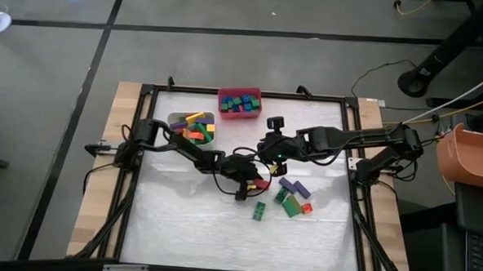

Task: Sort blocks by size
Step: Put the large orange wooden block into the white bin

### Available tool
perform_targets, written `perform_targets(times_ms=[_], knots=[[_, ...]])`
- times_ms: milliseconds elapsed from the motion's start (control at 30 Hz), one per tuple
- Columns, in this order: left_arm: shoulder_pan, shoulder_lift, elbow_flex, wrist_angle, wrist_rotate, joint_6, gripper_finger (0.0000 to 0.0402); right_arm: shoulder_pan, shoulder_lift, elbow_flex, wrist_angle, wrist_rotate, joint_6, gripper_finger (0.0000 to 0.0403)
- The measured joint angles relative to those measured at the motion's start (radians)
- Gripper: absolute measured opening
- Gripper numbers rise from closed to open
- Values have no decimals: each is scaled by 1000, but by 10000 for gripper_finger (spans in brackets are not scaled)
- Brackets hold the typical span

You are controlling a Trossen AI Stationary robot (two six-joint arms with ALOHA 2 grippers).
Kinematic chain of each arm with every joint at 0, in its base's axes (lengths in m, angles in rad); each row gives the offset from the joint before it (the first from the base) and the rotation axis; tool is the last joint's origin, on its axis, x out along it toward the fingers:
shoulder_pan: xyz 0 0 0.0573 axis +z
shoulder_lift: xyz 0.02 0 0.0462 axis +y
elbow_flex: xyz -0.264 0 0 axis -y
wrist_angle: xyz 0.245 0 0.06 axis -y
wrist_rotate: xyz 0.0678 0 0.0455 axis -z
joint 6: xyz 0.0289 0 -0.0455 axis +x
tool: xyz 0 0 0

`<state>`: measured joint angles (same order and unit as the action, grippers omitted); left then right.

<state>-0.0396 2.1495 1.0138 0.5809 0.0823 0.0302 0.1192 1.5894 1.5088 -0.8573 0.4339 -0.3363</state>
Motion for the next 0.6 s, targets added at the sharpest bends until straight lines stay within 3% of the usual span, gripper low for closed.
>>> perform_targets(times_ms=[100, 267, 367, 600], knots=[[1, 0, 2, -22, 0, 0, 169, 0, 0, 0, -10, 0, 0, 104], [1, -10, 2, -38, 1, -4, 119, 0, 0, 0, -49, -8, 3, 104], [1, -38, 0, -80, 1, -5, 119, 0, 0, 0, -99, -57, 49, 104], [12, -224, -6, -376, -6, 41, 119, 4, 0, 0, -198, -170, 145, 104]])
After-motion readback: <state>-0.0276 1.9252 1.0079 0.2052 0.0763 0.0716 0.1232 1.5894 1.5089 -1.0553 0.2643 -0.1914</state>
